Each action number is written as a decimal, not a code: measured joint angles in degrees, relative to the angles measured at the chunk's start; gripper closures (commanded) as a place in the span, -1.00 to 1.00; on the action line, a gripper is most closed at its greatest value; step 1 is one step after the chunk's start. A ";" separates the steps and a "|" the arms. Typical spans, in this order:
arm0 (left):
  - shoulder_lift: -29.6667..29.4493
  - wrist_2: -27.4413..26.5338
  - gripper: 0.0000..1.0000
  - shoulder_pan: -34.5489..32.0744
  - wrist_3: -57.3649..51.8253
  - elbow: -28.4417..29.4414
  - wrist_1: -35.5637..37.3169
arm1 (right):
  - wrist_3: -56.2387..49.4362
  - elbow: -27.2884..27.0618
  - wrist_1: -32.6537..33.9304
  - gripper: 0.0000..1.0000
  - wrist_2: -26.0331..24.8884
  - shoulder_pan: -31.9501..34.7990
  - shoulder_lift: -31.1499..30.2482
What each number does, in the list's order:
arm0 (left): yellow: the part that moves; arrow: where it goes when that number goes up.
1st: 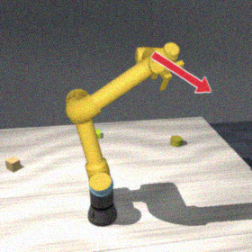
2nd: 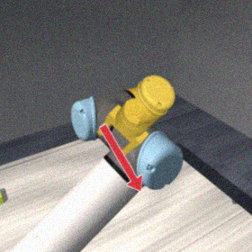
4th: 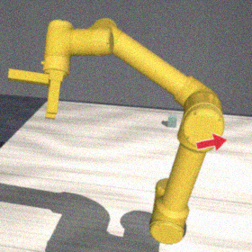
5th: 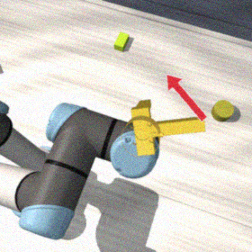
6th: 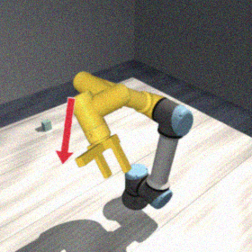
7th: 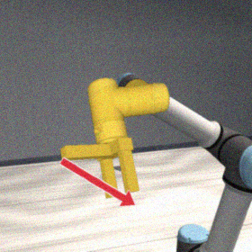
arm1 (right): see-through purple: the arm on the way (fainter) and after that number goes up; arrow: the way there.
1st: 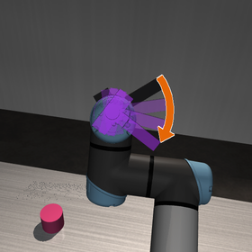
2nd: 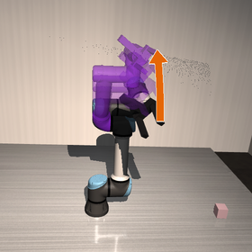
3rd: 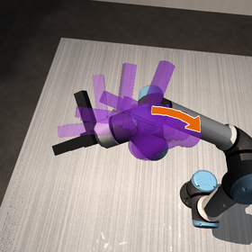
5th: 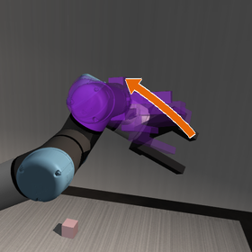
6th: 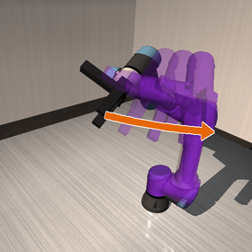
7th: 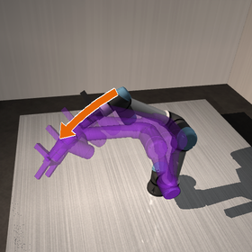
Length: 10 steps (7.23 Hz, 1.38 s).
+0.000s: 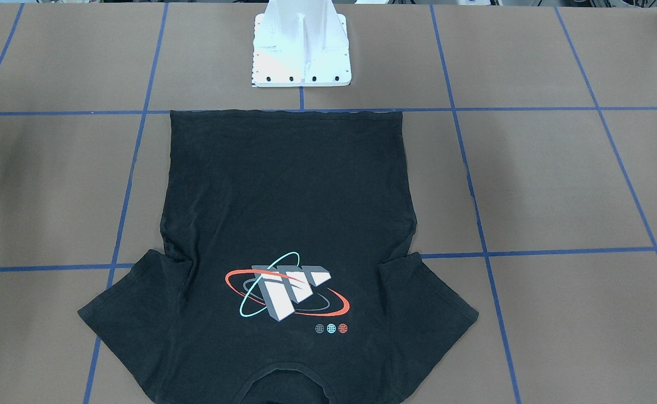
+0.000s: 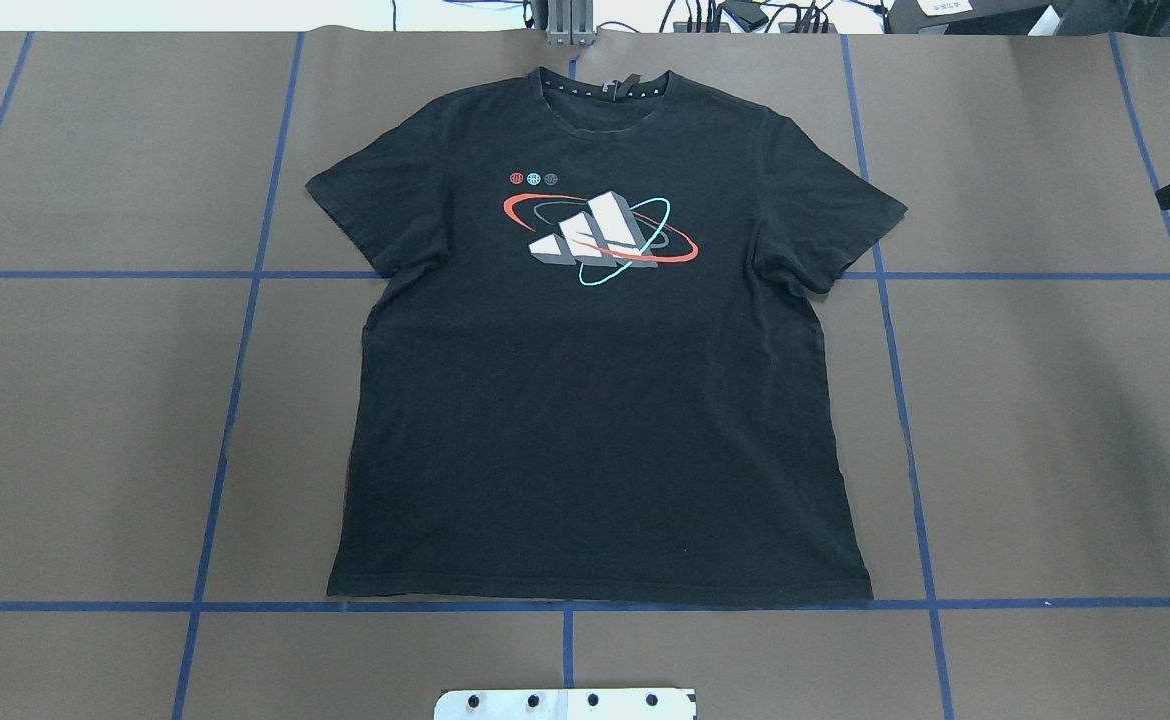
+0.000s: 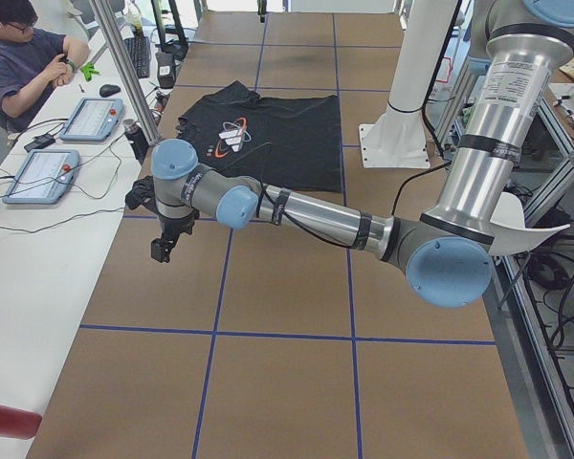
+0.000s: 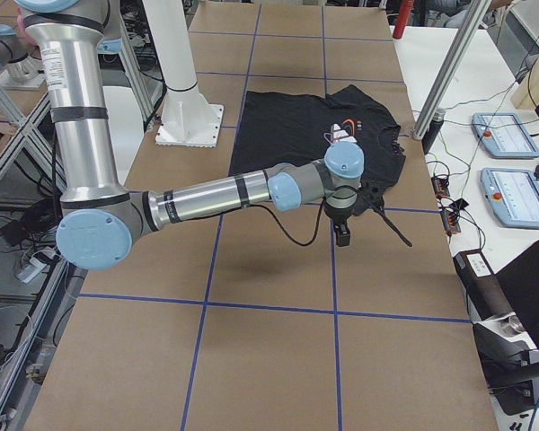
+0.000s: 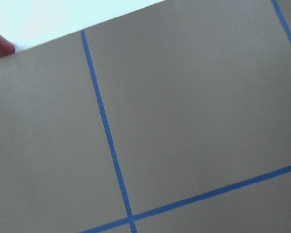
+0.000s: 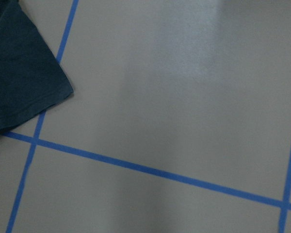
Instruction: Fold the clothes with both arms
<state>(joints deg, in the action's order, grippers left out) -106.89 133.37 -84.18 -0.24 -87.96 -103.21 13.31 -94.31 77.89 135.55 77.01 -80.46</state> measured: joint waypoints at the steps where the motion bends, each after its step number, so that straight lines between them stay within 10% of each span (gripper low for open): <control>1: -0.99 0.62 -1.00 0.99 2.48 0.69 -2.45 | 1.07 2.64 -2.07 -0.99 -0.63 -1.74 3.31; 6: -2.44 0.84 -0.99 4.90 16.88 7.09 -17.14 | 10.88 10.71 -16.49 -0.96 -13.48 -12.90 10.49; 10: -2.93 0.60 -0.99 5.68 21.18 10.63 -23.23 | 16.39 26.98 -29.94 -0.92 -14.65 -15.97 19.15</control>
<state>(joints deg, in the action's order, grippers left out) -109.82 133.97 -78.50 20.94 -77.33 -126.43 29.70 -67.34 47.95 120.90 61.05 -61.31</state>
